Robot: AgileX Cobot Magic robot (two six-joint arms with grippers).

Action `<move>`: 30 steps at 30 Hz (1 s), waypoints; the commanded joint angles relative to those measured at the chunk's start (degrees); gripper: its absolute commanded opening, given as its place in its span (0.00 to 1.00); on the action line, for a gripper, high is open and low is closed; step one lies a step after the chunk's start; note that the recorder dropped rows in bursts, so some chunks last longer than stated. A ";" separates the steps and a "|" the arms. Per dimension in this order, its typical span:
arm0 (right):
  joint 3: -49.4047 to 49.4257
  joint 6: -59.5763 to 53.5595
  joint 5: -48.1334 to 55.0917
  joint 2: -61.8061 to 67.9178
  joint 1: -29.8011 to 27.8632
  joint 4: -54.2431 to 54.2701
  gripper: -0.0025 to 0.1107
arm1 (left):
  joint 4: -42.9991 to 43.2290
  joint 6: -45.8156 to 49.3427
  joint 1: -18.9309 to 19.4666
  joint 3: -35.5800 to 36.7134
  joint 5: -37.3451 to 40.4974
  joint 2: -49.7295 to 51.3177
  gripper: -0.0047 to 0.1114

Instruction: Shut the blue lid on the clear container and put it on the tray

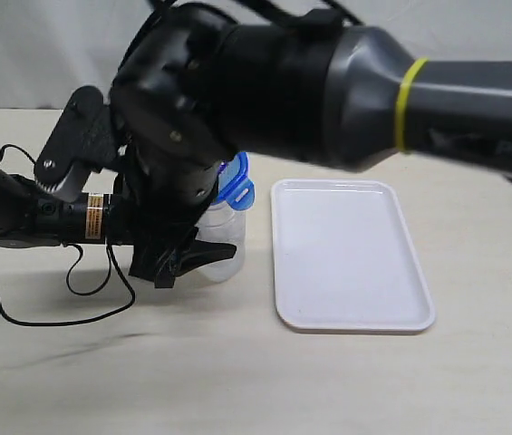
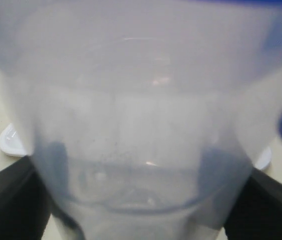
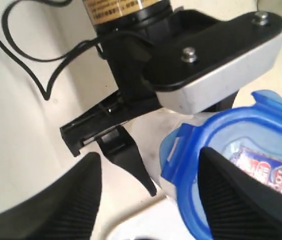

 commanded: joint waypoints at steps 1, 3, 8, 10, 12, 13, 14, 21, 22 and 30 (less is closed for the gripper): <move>0.26 -6.05 -2.40 -4.53 -5.27 12.51 0.51 | -0.51 0.22 0.13 -0.13 -1.20 -0.47 0.04; 0.26 -8.83 -2.68 -6.02 -8.08 18.12 0.51 | -0.51 0.22 0.13 -0.13 -1.20 -0.47 0.04; 0.26 -11.44 -1.94 -8.71 -14.85 29.56 0.50 | -0.51 0.22 0.13 -0.13 -1.20 -0.47 0.04; 0.26 -12.77 0.15 -8.85 -18.08 36.03 0.50 | -0.51 0.22 0.13 -0.13 -1.20 -0.47 0.04; 0.26 -14.83 1.23 -8.86 -20.26 37.86 0.50 | -0.51 0.22 0.13 -0.13 -1.20 -0.47 0.04; 0.26 -14.83 0.86 -8.86 -21.11 37.74 0.50 | -0.51 0.22 0.13 -0.13 -1.20 -0.47 0.04; 0.26 -14.83 0.42 -8.70 -21.48 37.74 0.49 | -0.51 0.22 0.13 -0.13 -1.20 -0.47 0.04; 0.26 -12.66 -2.13 -7.68 -12.09 26.71 0.48 | -0.76 0.22 0.13 -0.13 -1.20 -0.47 0.04; 0.26 -10.23 -2.41 -7.27 -10.75 23.21 0.48 | -0.76 0.22 0.13 -0.13 -1.20 -0.47 0.04; 0.26 -2.07 -2.45 1.36 -7.77 12.78 0.48 | -1.06 -0.14 0.13 -0.13 -1.20 -0.47 0.04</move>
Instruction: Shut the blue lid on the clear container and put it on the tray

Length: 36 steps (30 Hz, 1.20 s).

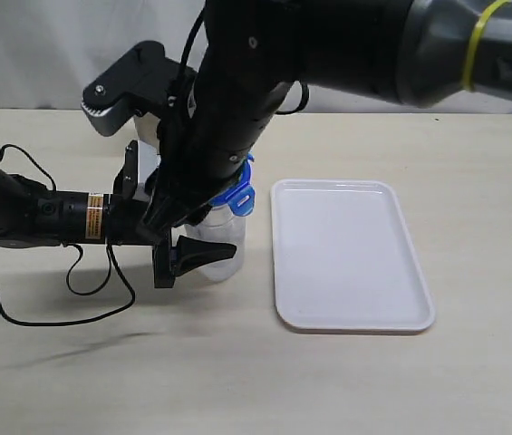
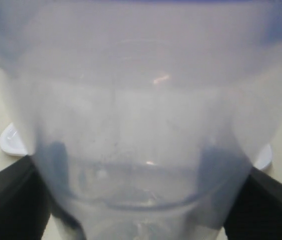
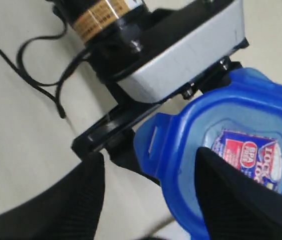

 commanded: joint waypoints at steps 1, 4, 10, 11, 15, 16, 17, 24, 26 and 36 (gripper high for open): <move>0.26 2.65 -0.88 2.89 0.57 -4.83 0.48 | -1.06 -0.21 0.13 -0.13 -1.20 -0.47 0.04; 0.26 3.26 0.56 4.04 0.57 -8.64 0.48 | -1.06 -0.22 0.13 -0.13 -1.06 -0.47 0.04; 0.26 4.55 3.47 6.34 1.16 -13.09 0.45 | -1.06 -0.22 0.13 -0.13 -1.06 -0.47 0.04; 0.26 4.55 3.47 6.49 1.87 -14.23 0.43 | -1.06 -0.22 0.13 -0.13 -1.06 -0.47 0.04; 0.26 6.46 4.20 9.35 5.79 -19.90 0.41 | -1.06 -0.22 0.13 -0.13 -1.06 -0.47 0.04; 0.26 7.36 5.01 10.11 6.29 -21.52 0.41 | -1.06 -0.22 0.13 -0.13 -1.06 -0.47 0.04; 0.26 7.79 5.64 10.75 6.52 -22.96 0.41 | -1.06 -0.22 0.13 -0.13 -1.06 -0.47 0.04; 0.26 8.16 6.86 12.31 7.22 -23.96 0.29 | -1.06 -0.22 0.13 -0.13 -1.06 -0.47 0.04; 0.26 7.56 7.59 12.31 7.22 -23.96 0.29 | -1.06 -0.22 0.13 -0.13 -1.06 -0.47 0.04; 0.51 7.77 9.42 12.44 8.62 -27.91 0.29 | -1.16 -0.22 0.13 -0.13 -1.33 -0.47 0.04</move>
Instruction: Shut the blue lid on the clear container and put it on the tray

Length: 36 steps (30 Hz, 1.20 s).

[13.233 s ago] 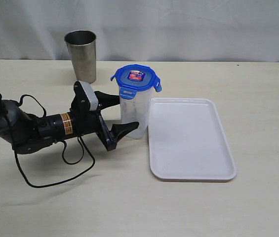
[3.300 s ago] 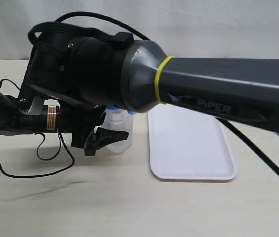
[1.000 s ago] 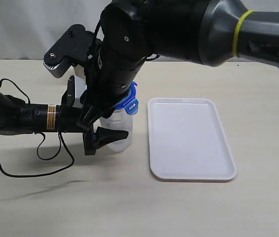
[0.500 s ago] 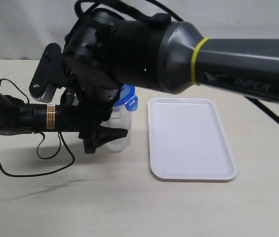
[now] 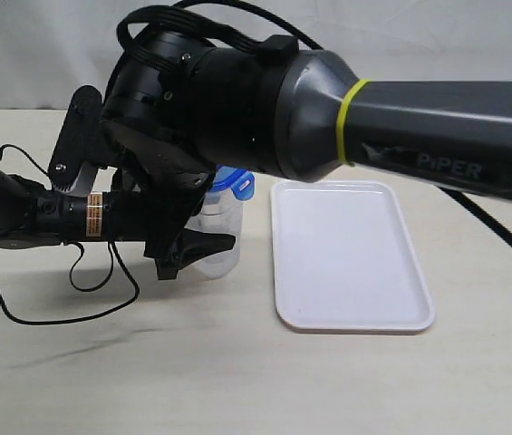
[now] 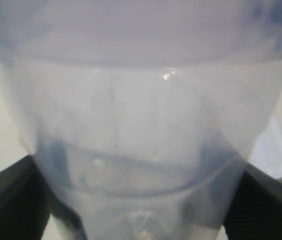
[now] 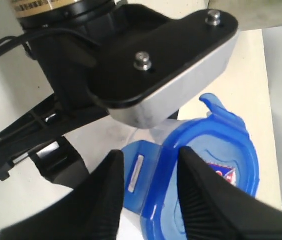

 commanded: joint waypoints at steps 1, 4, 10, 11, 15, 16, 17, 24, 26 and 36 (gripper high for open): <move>3.06 1.64 8.45 4.41 0.94 0.05 0.29 | 1.44 2.83 -0.09 -0.13 -2.95 -0.55 0.04; 3.97 3.37 8.45 4.41 2.42 -3.25 0.29 | 1.44 2.83 -0.09 -0.13 -2.95 -0.55 0.04; 4.77 2.98 8.08 4.30 2.66 -0.88 0.29 | 1.55 2.83 -0.09 -0.13 -2.96 -0.55 0.04; 4.77 2.16 7.82 4.06 2.44 0.63 0.29 | 1.67 2.83 -0.09 -0.13 -2.96 -0.55 0.04; 4.77 2.30 7.27 4.07 2.14 0.61 0.33 | 2.01 2.83 -0.09 -0.13 -2.96 -0.55 0.04; 4.77 2.87 7.52 4.07 2.14 -0.30 0.34 | 2.01 2.83 -0.09 -0.13 -2.96 -0.55 0.04; 4.77 2.86 7.80 4.07 2.14 -0.89 0.34 | 2.01 2.83 -0.09 -0.13 -2.96 -0.55 0.04; 4.77 -0.36 6.43 1.17 1.50 4.74 0.46 | 1.91 2.83 -0.09 -0.13 -2.84 -0.55 0.04; 4.77 -0.34 5.37 0.21 0.98 5.19 0.48 | 1.91 2.83 -0.09 -0.13 -2.84 -0.55 0.04; 4.26 -5.01 2.13 -5.23 -2.22 14.44 0.48 | 2.00 2.83 -0.09 -0.13 -2.73 -0.55 0.04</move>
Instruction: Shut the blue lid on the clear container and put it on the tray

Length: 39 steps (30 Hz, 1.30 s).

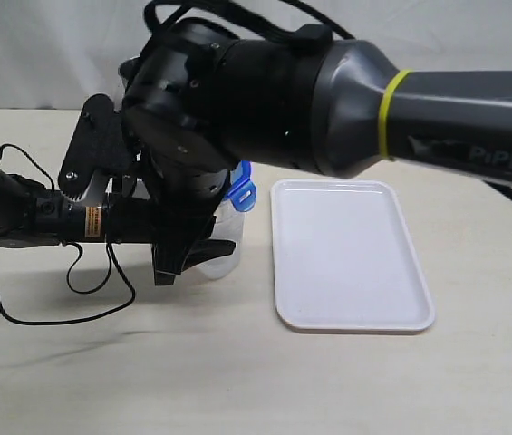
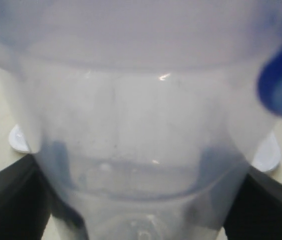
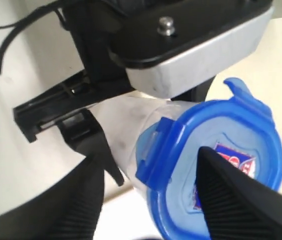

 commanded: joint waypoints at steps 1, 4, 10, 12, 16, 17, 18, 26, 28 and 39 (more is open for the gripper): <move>0.73 -0.97 1.57 -0.74 -2.65 8.78 0.48 | 0.35 -0.17 -0.09 -0.13 -1.60 -0.55 0.04; -0.55 -2.05 1.68 -1.88 -4.81 12.21 0.49 | 0.35 -0.17 -0.09 -0.13 -1.60 -0.55 0.04; -3.80 -7.07 2.11 -2.43 -9.01 24.62 0.55 | 0.35 -0.17 -0.09 -0.13 -1.60 -0.55 0.04; -5.00 -8.44 2.11 -2.51 -9.77 25.53 0.55 | 0.35 -0.17 -0.09 -0.13 -1.60 -0.55 0.04; -8.25 -11.77 4.11 -2.78 -11.51 30.98 0.55 | 0.35 -0.17 -0.09 -0.13 -1.60 -0.55 0.04; -9.30 -13.50 5.63 -2.78 -12.38 34.62 0.55 | 0.35 -0.17 -0.09 -0.13 -1.60 -0.55 0.04; -9.88 -15.13 6.93 -2.78 -13.22 38.38 0.55 | 0.35 -0.17 -0.09 -0.13 -1.60 -0.55 0.04; -10.36 -29.39 14.32 -6.01 -15.62 34.61 0.44 | 0.35 -0.17 -0.09 -0.13 -1.60 -0.55 0.04; -10.23 -33.76 14.99 -6.99 -15.62 34.34 0.39 | 0.35 -0.17 -0.09 -0.13 -1.60 -0.55 0.04; -2.38 -46.01 10.21 -7.69 -14.94 28.67 0.39 | 0.35 -0.17 -0.09 -0.13 -1.60 -0.55 0.04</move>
